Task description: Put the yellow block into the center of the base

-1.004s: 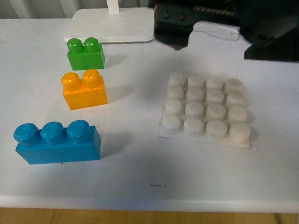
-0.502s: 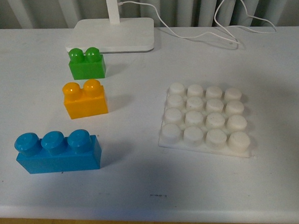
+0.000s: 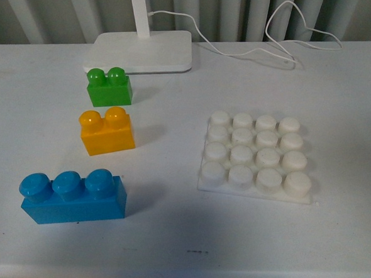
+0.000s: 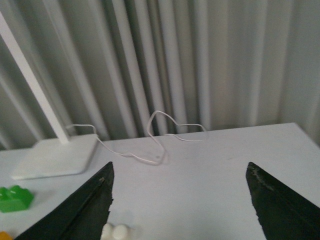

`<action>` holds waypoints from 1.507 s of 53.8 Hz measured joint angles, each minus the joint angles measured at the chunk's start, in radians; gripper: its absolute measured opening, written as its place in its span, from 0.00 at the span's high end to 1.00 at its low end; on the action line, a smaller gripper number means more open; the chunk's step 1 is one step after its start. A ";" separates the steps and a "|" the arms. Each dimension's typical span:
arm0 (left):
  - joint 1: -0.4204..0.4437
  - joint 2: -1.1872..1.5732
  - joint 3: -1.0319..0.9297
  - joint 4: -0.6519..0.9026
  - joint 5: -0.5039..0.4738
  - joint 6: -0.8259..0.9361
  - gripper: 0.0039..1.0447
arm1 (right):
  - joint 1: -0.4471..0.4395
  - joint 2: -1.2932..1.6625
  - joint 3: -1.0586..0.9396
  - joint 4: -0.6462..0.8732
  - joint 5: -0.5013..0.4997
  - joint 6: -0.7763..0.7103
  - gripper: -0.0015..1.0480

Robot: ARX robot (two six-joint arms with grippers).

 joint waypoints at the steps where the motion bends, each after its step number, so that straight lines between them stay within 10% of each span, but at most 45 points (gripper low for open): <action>1: 0.000 0.000 0.000 0.000 0.000 0.000 0.06 | 0.000 -0.007 -0.014 0.004 0.006 -0.027 0.32; 19: 0.000 0.000 0.000 0.000 0.000 0.000 0.06 | 0.002 -0.155 -0.183 0.021 0.016 -0.128 0.99; 76: 0.000 0.000 0.000 0.000 0.000 0.000 0.06 | 0.002 -0.548 -0.308 -0.241 0.016 -0.128 0.99; 81: 0.000 -0.001 0.000 0.000 0.000 0.000 0.06 | 0.002 -0.548 -0.308 -0.241 0.016 -0.129 0.88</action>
